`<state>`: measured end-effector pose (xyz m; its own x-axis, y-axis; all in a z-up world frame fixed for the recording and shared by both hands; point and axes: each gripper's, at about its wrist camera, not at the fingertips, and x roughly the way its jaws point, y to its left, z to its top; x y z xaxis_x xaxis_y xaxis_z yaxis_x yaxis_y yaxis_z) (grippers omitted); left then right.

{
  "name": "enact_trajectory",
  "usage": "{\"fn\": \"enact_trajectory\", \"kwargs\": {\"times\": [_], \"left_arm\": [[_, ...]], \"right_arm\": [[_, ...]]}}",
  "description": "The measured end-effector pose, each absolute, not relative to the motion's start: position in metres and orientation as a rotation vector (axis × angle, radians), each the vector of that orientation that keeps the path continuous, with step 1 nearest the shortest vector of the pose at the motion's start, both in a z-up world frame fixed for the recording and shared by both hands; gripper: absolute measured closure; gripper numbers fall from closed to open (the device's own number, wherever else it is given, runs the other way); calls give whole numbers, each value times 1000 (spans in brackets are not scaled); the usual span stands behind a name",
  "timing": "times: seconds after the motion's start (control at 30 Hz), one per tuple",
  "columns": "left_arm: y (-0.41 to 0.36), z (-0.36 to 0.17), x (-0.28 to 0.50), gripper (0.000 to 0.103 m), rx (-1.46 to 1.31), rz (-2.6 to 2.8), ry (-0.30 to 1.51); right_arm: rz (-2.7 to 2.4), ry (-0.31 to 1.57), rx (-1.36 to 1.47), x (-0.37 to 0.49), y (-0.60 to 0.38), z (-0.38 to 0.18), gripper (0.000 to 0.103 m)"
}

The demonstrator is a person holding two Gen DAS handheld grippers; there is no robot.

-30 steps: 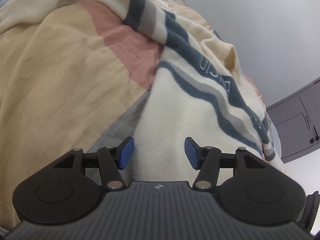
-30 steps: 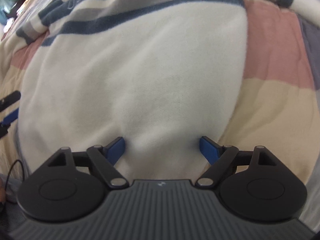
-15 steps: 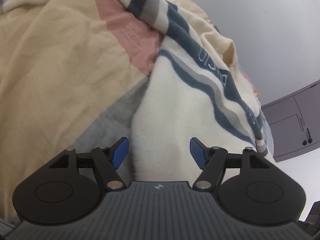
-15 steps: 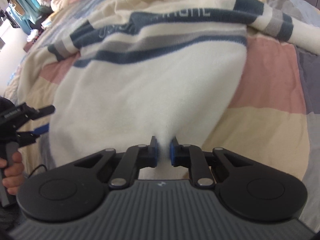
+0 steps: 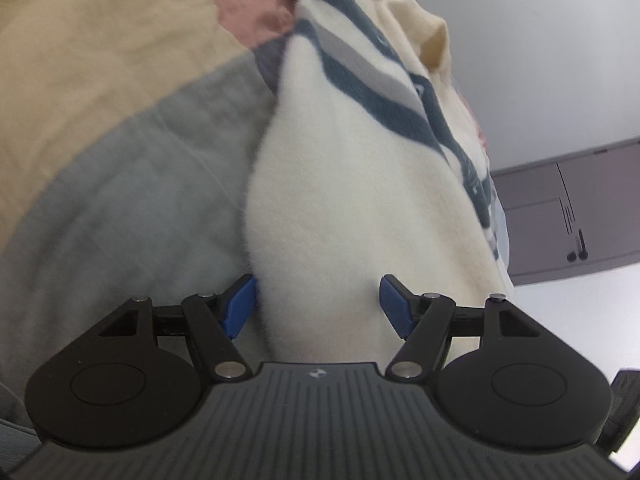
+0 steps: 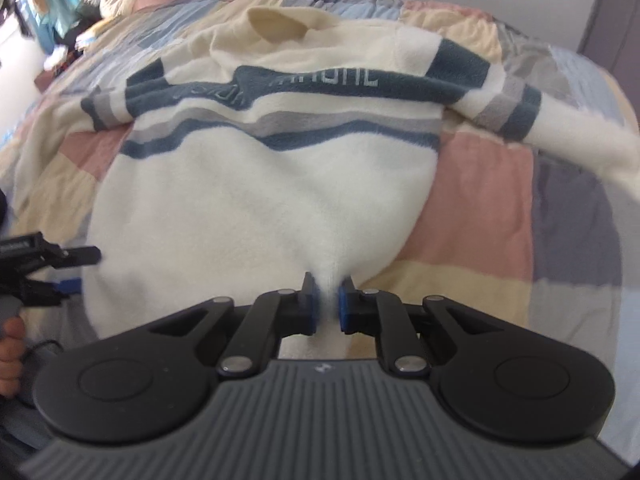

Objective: Fold towel

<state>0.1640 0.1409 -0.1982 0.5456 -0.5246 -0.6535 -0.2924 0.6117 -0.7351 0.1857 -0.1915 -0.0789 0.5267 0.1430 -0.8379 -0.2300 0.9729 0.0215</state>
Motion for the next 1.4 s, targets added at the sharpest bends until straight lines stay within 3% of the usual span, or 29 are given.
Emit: {"fn": "enact_trajectory", "kwargs": {"times": [0.27,0.47,0.7,0.9,1.13,1.23,1.27,1.3,1.33,1.4], "left_arm": [[118,-202,169,33,-901,-235,1061],[107,-197,166,80,-784,-240,1070],[130,-131,151,87,-638,-234,950],[157,-89,137,88,-585,-209,946],[156,-108,144,87,-523,-148,1083],[156,-114,141,84,-526,-134,1091],[158,-114,141,73,-529,-129,1095],[160,-114,141,54,-525,-112,1106],[162,-112,141,46,-520,-90,1107],[167,-105,138,42,-516,-69,1074]], "right_arm": [[191,987,-118,198,-203,-86,90],[212,983,-126,195,-201,-84,90],[319,974,-98,178,-190,-66,90],[441,1000,-122,161,-171,-48,90],[435,1121,-165,165,-159,-84,89],[396,1136,-115,169,-162,-87,83],[381,1136,-86,170,-165,-84,82],[374,1131,-67,170,-166,-80,81],[370,1117,-43,169,-169,-74,81],[355,1094,-11,166,-173,-62,72]]}}
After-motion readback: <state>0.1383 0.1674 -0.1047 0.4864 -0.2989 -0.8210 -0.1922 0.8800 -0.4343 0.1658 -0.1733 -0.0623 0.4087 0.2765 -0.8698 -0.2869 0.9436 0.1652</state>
